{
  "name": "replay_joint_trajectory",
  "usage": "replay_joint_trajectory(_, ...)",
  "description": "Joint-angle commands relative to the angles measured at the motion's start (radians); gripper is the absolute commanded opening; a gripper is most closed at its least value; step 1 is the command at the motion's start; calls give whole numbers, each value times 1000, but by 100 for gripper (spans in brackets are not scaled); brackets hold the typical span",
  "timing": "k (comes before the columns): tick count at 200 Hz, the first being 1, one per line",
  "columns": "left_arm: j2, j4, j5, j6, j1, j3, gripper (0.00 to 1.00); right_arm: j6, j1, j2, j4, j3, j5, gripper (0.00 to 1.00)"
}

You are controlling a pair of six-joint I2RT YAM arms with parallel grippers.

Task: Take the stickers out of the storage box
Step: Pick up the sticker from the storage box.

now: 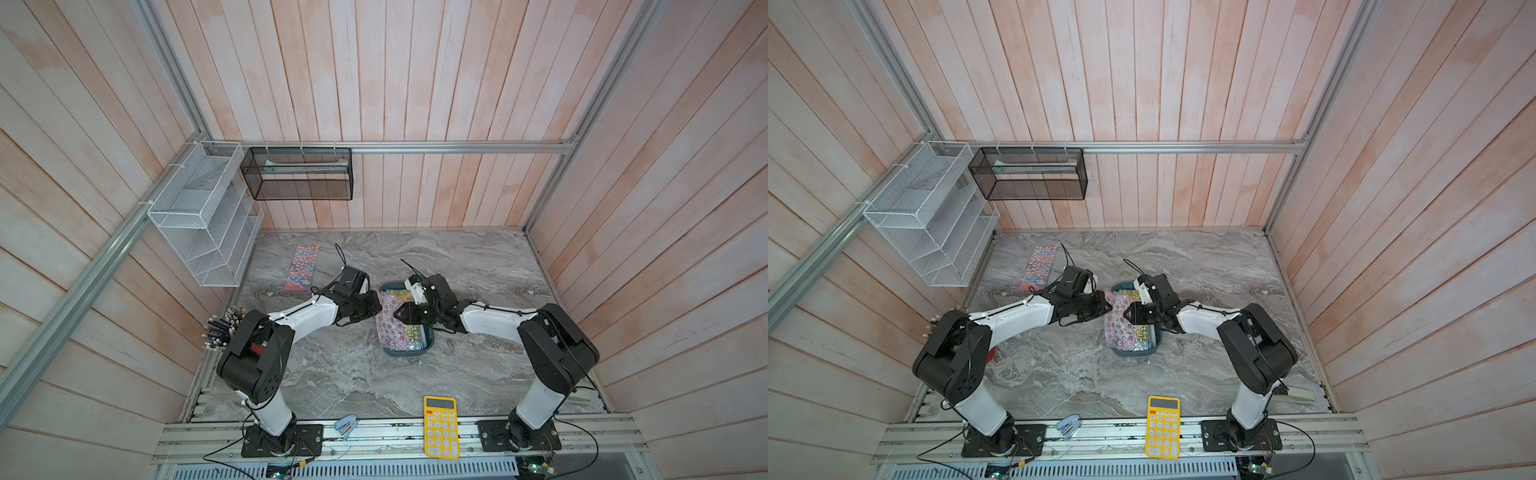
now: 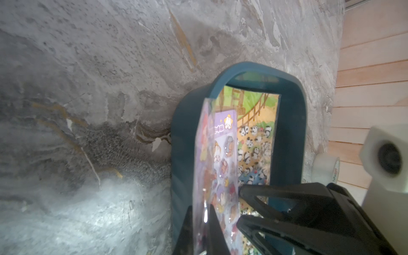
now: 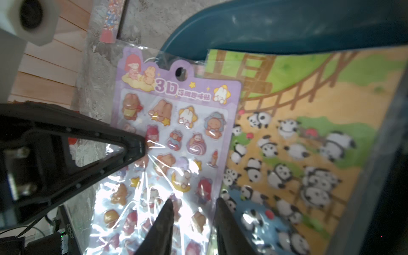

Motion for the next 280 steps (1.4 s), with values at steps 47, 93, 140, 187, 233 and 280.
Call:
replay_joint_trajectory(47,-11,68,20,-18,-3,-31,0,14,16,51,25,-6,-86,38)
replay_joint_trajectory(93,-4,106,44,-40,-5,-43,0,68,17,66,103,-29,-148,24)
replay_joint_trajectory(140,-50,77,25,-30,-3,-34,39,63,10,69,69,-32,-96,7)
replay_joint_trajectory(187,-117,-7,-60,1,-3,-28,48,70,6,80,72,-29,-90,5)
replay_joint_trajectory(233,-171,-40,-93,10,-3,-40,43,62,4,79,56,-20,-85,4)
replay_joint_trajectory(280,-137,-41,-105,27,-38,-19,14,55,3,65,51,-22,-79,4)
